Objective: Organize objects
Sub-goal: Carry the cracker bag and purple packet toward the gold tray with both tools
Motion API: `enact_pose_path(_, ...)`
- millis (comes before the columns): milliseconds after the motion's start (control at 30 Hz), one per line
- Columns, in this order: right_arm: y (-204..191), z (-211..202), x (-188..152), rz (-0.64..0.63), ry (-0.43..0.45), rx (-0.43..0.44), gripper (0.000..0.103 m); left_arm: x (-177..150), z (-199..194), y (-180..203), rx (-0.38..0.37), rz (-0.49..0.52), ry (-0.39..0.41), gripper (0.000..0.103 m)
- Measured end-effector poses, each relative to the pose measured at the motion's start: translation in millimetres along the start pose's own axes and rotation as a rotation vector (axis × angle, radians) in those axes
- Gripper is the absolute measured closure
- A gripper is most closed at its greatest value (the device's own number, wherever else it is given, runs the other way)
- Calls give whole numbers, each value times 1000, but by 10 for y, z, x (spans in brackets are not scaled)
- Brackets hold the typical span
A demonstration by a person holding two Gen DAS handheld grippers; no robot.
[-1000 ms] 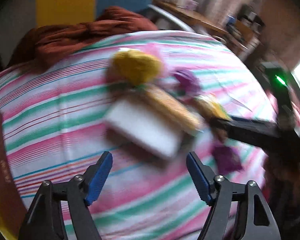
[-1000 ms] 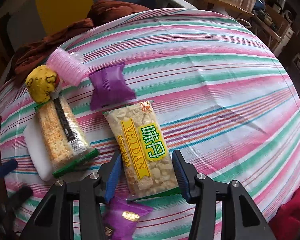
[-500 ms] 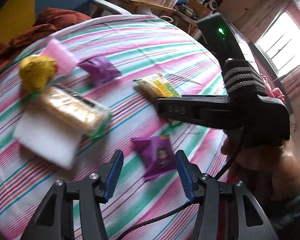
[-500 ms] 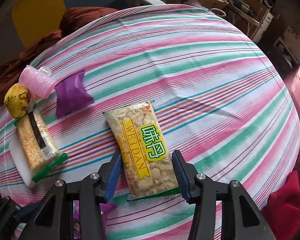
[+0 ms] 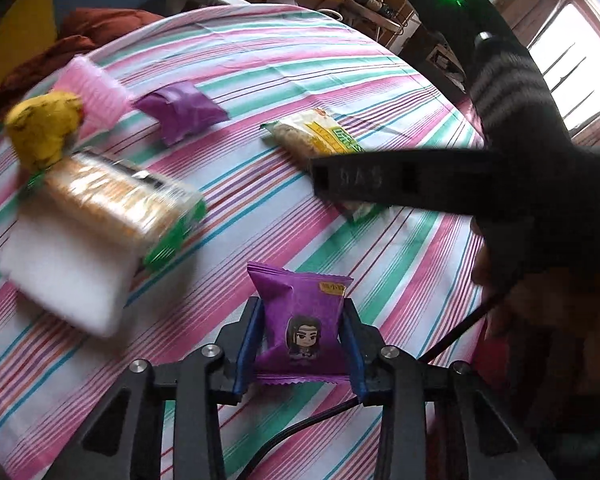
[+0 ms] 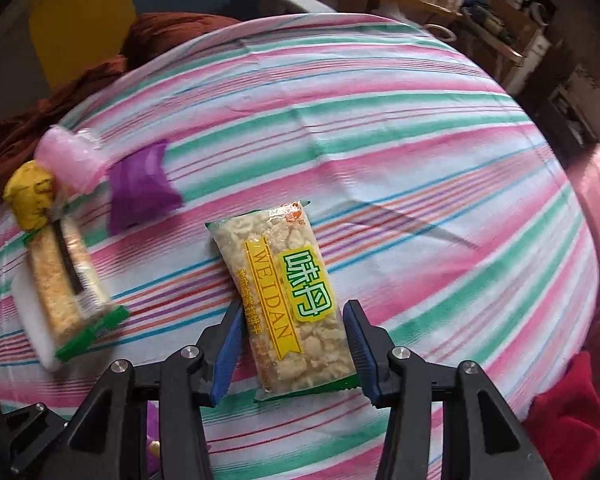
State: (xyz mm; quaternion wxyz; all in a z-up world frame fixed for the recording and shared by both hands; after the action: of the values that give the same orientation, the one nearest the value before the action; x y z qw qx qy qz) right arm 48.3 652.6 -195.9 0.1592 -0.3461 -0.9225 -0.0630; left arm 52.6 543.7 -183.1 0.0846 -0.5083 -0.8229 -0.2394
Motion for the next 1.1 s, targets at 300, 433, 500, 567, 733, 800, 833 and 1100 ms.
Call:
enact_pose_path(300, -544, -30, -88, -218, 9, 99, 54, -634, -478, -383, 53, -39, 94, 64)
enact_pose_path(433, -618, -8, -93, -242, 14, 88, 54, -837, -617, -494, 63, -77, 124, 65)
enact_pose_path(500, -655, 16, -95, -239, 18, 85, 54, -899, -668, -545, 84, -92, 136, 65)
enact_pose_path(567, -639, 2, -118, -227, 23, 83, 54, -943, -706, -567, 95, -105, 143, 65)
enact_pose_path(733, -526, -14, -82, -167, 51, 50, 55, -1052, -837, -695, 118, -114, 168, 68)
enact_pose_path(800, -447, -45, -65, -130, 63, 40, 55, -1081, -909, -704, 122, -108, 185, 69)
enact_pose_path(833, -426, -55, -61, -119, 66, 39, 55, -1074, -920, -696, 124, -103, 193, 69)
enact_pose_path(1100, -467, -268, -7, -77, 150, 105, 55, -1172, -1096, -718, 113, -99, 232, 71)
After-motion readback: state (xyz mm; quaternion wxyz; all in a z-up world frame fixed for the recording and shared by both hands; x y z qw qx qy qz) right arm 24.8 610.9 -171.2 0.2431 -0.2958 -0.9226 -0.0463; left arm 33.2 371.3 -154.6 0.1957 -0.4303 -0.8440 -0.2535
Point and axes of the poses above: each gripper's, at about its wrist camera, not at the fingertips, and z roughly the way its jaws point, y to its right, x to its top, the point moved 10 cm from there along z, roughly the way its jaws point
